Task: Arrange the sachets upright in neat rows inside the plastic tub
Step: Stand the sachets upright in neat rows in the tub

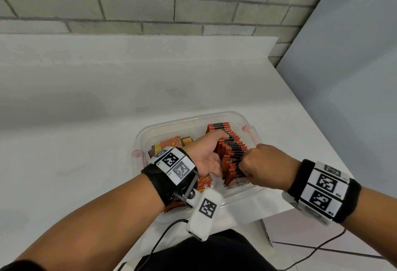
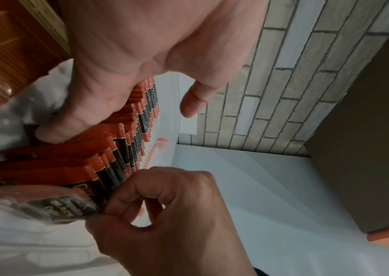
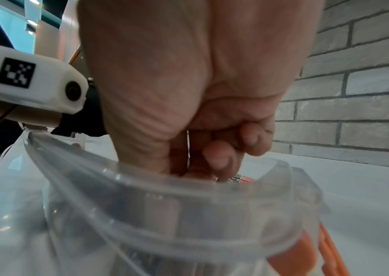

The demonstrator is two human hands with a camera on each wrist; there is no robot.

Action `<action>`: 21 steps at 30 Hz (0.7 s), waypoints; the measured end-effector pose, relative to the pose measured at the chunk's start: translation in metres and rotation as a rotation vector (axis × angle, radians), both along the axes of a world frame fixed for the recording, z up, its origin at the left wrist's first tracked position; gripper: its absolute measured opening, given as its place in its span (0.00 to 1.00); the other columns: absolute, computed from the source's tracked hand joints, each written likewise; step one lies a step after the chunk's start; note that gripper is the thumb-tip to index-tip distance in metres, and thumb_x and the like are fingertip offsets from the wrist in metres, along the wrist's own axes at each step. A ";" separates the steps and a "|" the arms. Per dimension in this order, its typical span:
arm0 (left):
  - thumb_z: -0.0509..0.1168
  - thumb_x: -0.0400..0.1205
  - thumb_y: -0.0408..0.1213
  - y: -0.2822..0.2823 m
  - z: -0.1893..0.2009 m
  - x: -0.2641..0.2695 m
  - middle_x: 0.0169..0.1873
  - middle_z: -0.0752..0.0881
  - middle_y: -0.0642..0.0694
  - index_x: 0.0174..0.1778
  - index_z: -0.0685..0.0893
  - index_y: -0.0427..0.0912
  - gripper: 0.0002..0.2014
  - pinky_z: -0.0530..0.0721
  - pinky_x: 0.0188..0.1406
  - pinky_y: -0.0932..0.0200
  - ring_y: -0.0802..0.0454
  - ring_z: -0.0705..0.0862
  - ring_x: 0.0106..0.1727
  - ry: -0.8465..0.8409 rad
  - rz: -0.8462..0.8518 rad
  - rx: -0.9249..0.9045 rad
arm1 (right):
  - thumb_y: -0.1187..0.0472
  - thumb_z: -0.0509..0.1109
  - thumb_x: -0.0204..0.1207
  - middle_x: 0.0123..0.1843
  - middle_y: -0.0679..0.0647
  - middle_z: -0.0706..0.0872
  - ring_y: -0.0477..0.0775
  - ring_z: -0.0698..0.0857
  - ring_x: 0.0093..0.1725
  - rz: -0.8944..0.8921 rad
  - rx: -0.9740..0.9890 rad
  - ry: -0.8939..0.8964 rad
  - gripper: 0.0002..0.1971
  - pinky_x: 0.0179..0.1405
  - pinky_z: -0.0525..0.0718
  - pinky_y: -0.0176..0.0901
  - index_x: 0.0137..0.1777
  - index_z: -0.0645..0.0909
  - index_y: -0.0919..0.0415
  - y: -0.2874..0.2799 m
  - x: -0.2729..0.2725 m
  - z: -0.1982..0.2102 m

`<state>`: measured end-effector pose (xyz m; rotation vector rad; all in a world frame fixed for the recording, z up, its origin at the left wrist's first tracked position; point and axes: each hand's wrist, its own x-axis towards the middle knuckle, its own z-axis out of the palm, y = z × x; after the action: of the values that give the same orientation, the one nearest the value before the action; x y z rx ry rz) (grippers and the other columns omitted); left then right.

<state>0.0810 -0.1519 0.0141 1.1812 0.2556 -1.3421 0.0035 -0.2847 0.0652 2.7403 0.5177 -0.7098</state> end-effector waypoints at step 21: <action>0.59 0.84 0.46 0.000 0.005 -0.004 0.74 0.72 0.28 0.77 0.65 0.34 0.28 0.73 0.68 0.40 0.33 0.75 0.72 0.076 0.063 -0.041 | 0.65 0.59 0.80 0.61 0.58 0.86 0.57 0.84 0.60 -0.877 0.624 0.058 0.15 0.63 0.80 0.53 0.65 0.77 0.62 -0.002 0.008 -0.001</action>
<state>0.0769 -0.1523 0.0190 1.0810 0.3162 -1.3322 0.0110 -0.2867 0.0644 3.5268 -0.6345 -0.9141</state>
